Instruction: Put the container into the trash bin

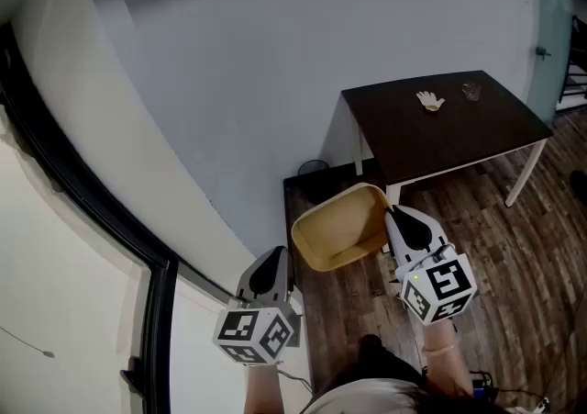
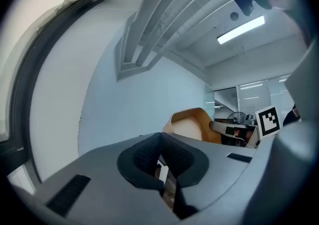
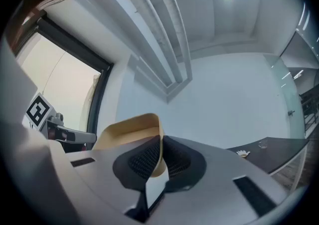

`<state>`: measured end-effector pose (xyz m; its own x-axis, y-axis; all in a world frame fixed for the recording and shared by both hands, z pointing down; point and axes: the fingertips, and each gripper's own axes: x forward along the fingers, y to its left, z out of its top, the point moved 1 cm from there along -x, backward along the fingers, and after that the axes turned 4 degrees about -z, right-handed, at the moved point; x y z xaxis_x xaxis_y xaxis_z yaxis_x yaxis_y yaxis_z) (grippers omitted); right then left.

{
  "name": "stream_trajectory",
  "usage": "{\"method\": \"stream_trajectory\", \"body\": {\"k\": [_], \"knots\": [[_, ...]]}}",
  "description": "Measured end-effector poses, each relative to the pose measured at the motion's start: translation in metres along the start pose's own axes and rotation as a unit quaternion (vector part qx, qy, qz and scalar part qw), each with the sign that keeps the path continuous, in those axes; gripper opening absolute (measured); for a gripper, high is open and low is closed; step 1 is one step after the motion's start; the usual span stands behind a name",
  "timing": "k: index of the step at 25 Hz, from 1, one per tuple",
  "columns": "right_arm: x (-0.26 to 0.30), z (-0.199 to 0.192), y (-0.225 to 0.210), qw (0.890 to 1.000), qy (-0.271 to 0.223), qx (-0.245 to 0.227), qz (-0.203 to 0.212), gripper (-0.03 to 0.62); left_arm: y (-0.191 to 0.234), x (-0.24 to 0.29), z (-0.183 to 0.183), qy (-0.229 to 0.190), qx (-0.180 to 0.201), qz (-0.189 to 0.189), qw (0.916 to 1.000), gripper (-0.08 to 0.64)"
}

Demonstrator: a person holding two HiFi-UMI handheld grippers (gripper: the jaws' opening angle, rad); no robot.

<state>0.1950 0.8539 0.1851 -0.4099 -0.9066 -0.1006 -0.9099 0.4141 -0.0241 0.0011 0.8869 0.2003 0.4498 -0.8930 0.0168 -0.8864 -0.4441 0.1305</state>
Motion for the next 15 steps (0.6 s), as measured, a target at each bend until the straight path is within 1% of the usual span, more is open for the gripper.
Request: {"method": "stream_trajectory", "body": {"k": [5,7,15], "knots": [[-0.001,-0.002,-0.008,1.000,0.000,0.004,0.000,0.020,-0.006,0.008,-0.003,0.005,0.003,-0.003,1.0000,0.020],[0.001,-0.004,-0.011,1.000,0.003,0.003,0.007,0.020,-0.008,0.014,-0.004,0.008,0.003,-0.006,0.9999,0.020],[0.017,-0.013,-0.034,1.000,0.016,-0.001,0.016,0.020,-0.016,0.049,-0.009,0.018,0.003,-0.011,0.9998,0.020]]}}
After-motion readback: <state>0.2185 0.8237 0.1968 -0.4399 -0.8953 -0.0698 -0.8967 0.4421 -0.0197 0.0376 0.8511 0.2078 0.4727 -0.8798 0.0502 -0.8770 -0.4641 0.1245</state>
